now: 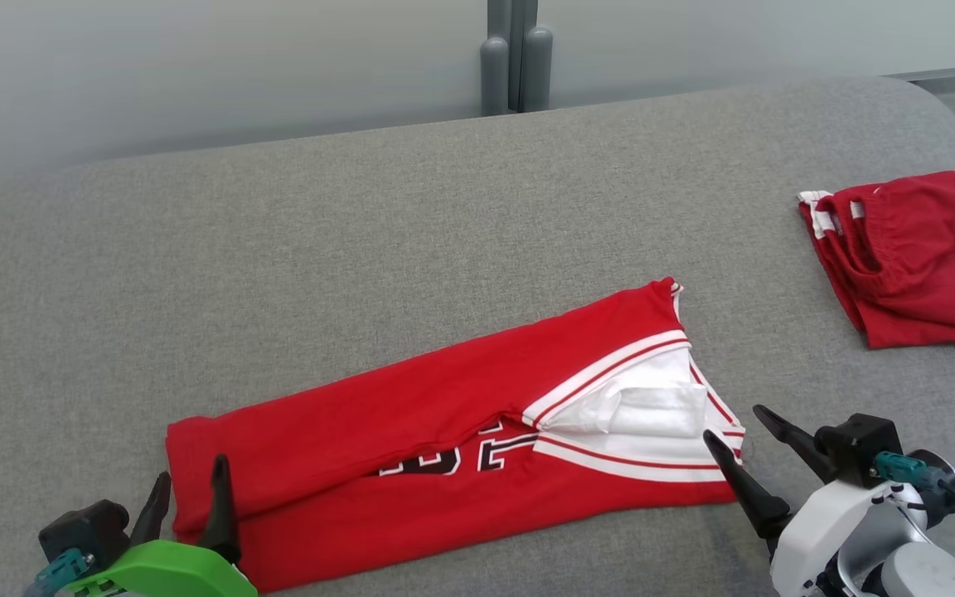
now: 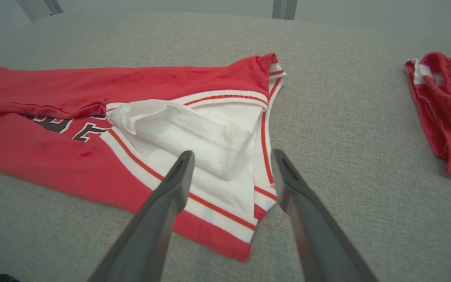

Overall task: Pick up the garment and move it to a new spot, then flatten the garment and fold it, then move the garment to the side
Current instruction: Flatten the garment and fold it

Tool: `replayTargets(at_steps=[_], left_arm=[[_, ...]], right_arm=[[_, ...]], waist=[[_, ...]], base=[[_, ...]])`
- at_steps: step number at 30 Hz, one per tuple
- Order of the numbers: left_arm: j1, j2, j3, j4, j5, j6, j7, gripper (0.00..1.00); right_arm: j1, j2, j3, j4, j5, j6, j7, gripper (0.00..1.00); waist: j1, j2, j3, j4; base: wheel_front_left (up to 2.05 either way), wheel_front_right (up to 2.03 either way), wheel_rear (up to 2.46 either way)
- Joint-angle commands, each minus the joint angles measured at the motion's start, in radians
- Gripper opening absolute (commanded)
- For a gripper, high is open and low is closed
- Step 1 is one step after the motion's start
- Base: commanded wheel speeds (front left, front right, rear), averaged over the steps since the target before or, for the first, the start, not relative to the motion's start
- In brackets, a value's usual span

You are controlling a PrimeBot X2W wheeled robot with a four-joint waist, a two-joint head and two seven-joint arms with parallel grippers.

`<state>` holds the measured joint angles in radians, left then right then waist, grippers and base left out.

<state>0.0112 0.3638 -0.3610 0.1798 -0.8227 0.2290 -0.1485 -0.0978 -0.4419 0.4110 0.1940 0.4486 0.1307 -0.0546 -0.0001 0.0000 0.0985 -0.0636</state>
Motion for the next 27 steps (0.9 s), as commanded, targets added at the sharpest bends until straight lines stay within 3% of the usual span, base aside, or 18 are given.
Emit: replayTargets(at_steps=[1,13,27], left_arm=[[0.015,0.004,0.0,-0.014,0.009,0.009,-0.008,1.0],[0.035,-0.002,-0.029,-0.097,0.055,0.057,-0.022,1.0],[0.059,-0.002,-0.043,-0.156,0.102,0.113,-0.047,1.0]], right_arm=[[0.016,-0.002,-0.006,-0.009,0.006,0.0,0.002,1.0],[0.035,0.003,-0.066,-0.058,-0.012,0.0,0.03,1.0],[-0.014,0.042,-0.194,-0.047,-0.054,0.0,0.069,1.0]], waist=[[0.0001,0.0,-0.017,-0.009],[0.0001,0.0,-0.097,-0.005],[0.0001,0.0,-0.141,0.081]], base=[[0.0,0.0,0.0],[0.0,0.0,0.0],[0.0,0.0,0.0]])
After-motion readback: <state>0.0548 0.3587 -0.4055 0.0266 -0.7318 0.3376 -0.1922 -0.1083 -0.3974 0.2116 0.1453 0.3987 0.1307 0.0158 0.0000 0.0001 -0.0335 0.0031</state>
